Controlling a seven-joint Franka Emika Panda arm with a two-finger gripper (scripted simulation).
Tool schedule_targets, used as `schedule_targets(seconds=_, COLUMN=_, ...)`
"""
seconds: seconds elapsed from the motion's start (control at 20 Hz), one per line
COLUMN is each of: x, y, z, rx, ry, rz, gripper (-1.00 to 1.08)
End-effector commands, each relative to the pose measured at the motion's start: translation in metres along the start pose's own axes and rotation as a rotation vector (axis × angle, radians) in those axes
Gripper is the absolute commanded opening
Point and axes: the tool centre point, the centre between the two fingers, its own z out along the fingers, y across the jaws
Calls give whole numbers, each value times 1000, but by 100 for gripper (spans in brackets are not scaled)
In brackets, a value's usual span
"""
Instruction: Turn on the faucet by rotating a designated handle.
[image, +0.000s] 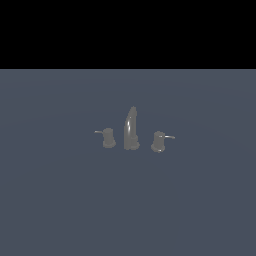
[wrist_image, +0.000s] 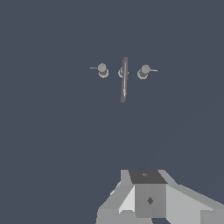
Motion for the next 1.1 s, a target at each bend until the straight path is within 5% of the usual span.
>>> schedule_targets(seconds=0.0, x=2, y=-6, z=9, rx=-1, ry=-1, rz=33, gripper=-100)
schedule_targets(seconds=1.05, x=55, y=-78, z=127, rx=-18, ry=-5, rz=468, gripper=-100)
